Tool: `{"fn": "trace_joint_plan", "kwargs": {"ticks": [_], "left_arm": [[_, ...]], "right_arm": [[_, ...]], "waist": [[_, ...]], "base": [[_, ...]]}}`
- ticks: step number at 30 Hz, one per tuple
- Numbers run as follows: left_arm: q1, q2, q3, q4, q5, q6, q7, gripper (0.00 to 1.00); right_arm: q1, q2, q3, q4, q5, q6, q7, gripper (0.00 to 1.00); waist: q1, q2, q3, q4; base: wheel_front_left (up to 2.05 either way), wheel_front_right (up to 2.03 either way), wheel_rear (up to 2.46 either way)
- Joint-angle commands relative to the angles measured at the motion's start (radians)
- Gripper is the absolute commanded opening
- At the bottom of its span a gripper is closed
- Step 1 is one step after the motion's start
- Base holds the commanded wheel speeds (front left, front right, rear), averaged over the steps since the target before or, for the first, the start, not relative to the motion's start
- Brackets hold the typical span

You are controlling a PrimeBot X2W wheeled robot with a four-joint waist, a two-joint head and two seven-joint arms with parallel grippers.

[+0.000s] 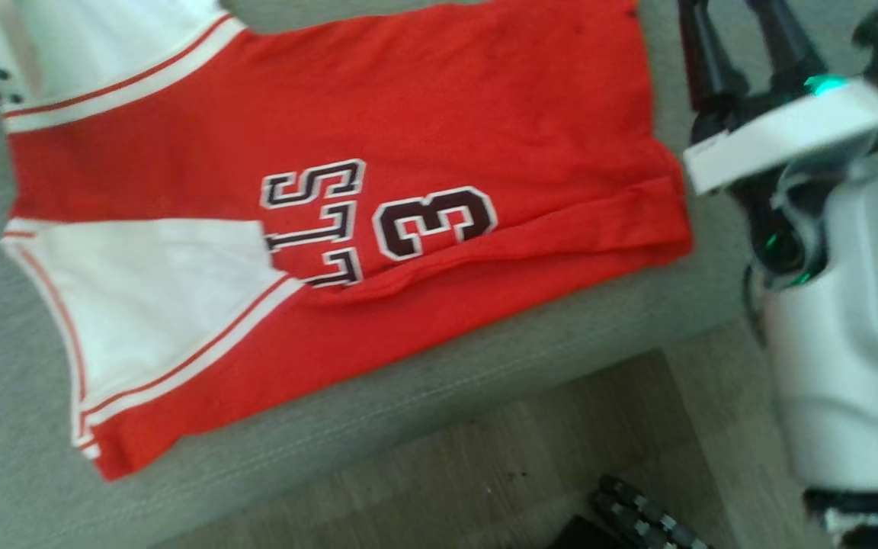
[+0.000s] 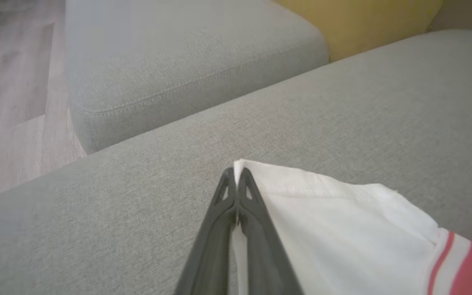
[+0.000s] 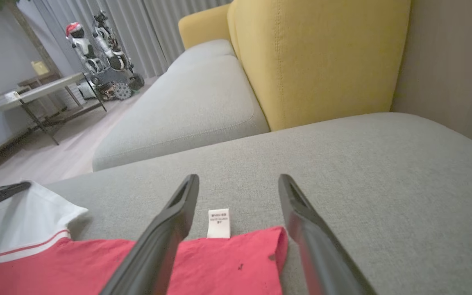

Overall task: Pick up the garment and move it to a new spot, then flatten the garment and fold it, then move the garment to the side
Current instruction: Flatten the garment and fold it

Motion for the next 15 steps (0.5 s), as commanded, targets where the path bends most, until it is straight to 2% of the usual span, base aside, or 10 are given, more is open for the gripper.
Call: {"fn": "trace_joint_plan", "kwargs": {"ticks": [1, 4, 8, 12, 15], "left_arm": [[-0.026, 0.033, 0.028, -0.035, 0.003, 0.002, -0.027, 0.0], [-0.003, 0.008, 0.025, -0.052, 0.001, 0.006, -0.097, 0.0], [0.027, -0.026, 0.019, -0.075, -0.011, 0.007, -0.15, 0.0], [0.037, -0.043, 0.004, -0.097, -0.009, 0.008, -0.164, 0.0], [0.04, -0.05, -0.003, -0.108, -0.011, 0.008, -0.169, 0.0]], "right_arm": [[-0.035, -0.011, 0.005, -0.018, -0.005, 0.006, 0.02, 1.0], [-0.085, -0.03, -0.009, 0.053, 0.045, 0.006, 0.107, 1.0], [-0.155, -0.061, -0.049, 0.147, 0.184, 0.006, 0.271, 1.0], [-0.223, -0.147, -0.049, 0.234, 0.136, 0.006, 0.341, 1.0], [-0.256, -0.179, -0.042, 0.298, 0.093, 0.006, 0.367, 1.0]], "waist": [[0.0, 0.0, -0.014, 0.042], [0.0, 0.0, -0.022, 0.086], [0.0, 0.0, -0.023, 0.134], [0.0, 0.0, -0.01, 0.164], [0.0, 0.0, -0.004, 0.176]], "base": [[0.0, 0.0, 0.0], [0.0, 0.0, 0.0], [0.0, 0.0, 0.0], [0.0, 0.0, 0.0], [0.0, 0.0, 0.0]]}}
